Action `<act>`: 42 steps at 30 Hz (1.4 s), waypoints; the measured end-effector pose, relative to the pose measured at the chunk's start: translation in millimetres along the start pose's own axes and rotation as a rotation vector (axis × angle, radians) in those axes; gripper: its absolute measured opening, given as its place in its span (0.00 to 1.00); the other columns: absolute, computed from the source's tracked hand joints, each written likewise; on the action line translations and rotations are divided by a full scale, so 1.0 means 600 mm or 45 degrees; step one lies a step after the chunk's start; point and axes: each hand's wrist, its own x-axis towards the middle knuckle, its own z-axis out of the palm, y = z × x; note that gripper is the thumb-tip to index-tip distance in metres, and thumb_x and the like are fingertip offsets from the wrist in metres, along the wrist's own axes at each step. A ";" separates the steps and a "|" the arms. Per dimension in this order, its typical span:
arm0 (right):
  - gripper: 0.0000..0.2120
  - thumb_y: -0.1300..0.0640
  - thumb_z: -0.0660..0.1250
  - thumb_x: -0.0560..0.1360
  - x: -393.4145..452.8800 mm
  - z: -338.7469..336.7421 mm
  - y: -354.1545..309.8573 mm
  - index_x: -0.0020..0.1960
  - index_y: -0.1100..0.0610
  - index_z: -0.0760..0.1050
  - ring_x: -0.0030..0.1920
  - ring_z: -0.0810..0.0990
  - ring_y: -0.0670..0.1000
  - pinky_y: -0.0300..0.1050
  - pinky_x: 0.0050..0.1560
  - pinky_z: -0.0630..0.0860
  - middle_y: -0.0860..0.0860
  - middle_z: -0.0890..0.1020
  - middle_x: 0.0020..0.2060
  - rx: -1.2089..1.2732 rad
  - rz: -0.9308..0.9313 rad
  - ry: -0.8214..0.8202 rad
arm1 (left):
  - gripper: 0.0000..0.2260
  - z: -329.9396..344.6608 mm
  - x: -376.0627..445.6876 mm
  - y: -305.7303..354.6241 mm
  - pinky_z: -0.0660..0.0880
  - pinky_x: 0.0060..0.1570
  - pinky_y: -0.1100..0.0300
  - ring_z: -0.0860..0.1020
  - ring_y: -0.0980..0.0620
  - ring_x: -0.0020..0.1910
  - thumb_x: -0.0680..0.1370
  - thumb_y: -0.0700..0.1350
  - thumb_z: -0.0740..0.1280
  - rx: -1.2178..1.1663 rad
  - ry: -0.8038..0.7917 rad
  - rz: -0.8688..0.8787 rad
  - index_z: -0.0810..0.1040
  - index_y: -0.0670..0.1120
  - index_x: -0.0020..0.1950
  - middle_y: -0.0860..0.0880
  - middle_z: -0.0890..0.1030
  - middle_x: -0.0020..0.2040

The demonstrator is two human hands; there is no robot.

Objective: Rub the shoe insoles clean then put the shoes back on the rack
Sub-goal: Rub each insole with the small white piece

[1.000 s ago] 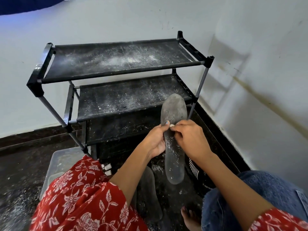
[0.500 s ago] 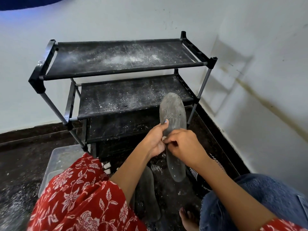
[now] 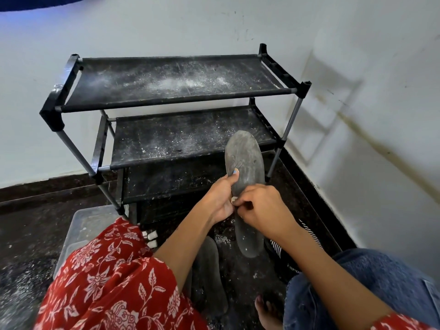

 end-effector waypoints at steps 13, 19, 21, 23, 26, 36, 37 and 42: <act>0.06 0.62 0.69 0.66 0.002 -0.005 0.006 0.40 0.56 0.84 0.40 0.81 0.50 0.45 0.49 0.77 0.49 0.84 0.39 0.038 0.100 -0.114 | 0.10 -0.003 -0.006 -0.002 0.75 0.25 0.66 0.82 0.55 0.30 0.83 0.40 0.54 0.016 -0.028 0.057 0.74 0.40 0.53 0.44 0.81 0.41; 0.10 0.67 0.71 0.67 0.011 -0.025 0.029 0.47 0.58 0.84 0.45 0.81 0.52 0.45 0.52 0.77 0.52 0.84 0.42 0.049 0.117 0.376 | 0.14 0.001 -0.006 -0.001 0.80 0.44 0.60 0.81 0.50 0.42 0.83 0.41 0.54 0.085 -0.047 0.079 0.72 0.36 0.63 0.41 0.80 0.49; 0.11 0.68 0.70 0.69 0.015 -0.024 0.033 0.49 0.58 0.83 0.47 0.80 0.53 0.47 0.49 0.78 0.52 0.84 0.44 -0.043 0.106 0.411 | 0.14 0.001 -0.007 -0.004 0.79 0.46 0.59 0.81 0.50 0.44 0.83 0.41 0.54 0.101 -0.068 0.084 0.73 0.36 0.63 0.41 0.80 0.49; 0.13 0.69 0.68 0.70 0.014 -0.020 0.033 0.50 0.57 0.83 0.48 0.80 0.55 0.50 0.49 0.78 0.51 0.84 0.46 -0.105 0.099 0.330 | 0.13 0.000 -0.006 -0.004 0.79 0.46 0.60 0.81 0.51 0.44 0.83 0.41 0.54 0.107 -0.061 0.104 0.74 0.37 0.61 0.42 0.81 0.48; 0.10 0.63 0.67 0.71 0.007 -0.012 0.028 0.48 0.55 0.84 0.48 0.80 0.54 0.48 0.51 0.77 0.51 0.84 0.45 -0.100 0.146 0.079 | 0.13 -0.003 -0.003 -0.001 0.79 0.46 0.60 0.81 0.50 0.45 0.83 0.41 0.54 0.134 -0.018 0.134 0.73 0.38 0.62 0.43 0.81 0.48; 0.11 0.67 0.68 0.70 0.020 -0.021 0.033 0.48 0.57 0.83 0.46 0.81 0.54 0.49 0.49 0.78 0.51 0.84 0.44 -0.017 0.155 0.340 | 0.14 -0.003 -0.004 -0.003 0.80 0.44 0.59 0.81 0.50 0.43 0.83 0.42 0.54 0.146 -0.037 0.141 0.72 0.37 0.63 0.43 0.81 0.47; 0.11 0.67 0.68 0.70 0.018 -0.019 0.033 0.48 0.56 0.84 0.46 0.81 0.54 0.49 0.50 0.78 0.51 0.84 0.44 -0.028 0.138 0.305 | 0.14 -0.004 -0.003 -0.003 0.80 0.43 0.59 0.81 0.50 0.42 0.83 0.42 0.54 0.124 -0.033 0.142 0.72 0.38 0.63 0.43 0.81 0.47; 0.04 0.56 0.70 0.70 0.007 -0.018 0.027 0.41 0.53 0.84 0.41 0.82 0.49 0.47 0.48 0.77 0.47 0.84 0.39 0.031 0.245 -0.103 | 0.13 -0.012 0.000 0.001 0.81 0.42 0.60 0.81 0.50 0.43 0.83 0.42 0.54 0.097 0.008 0.150 0.72 0.39 0.64 0.43 0.81 0.48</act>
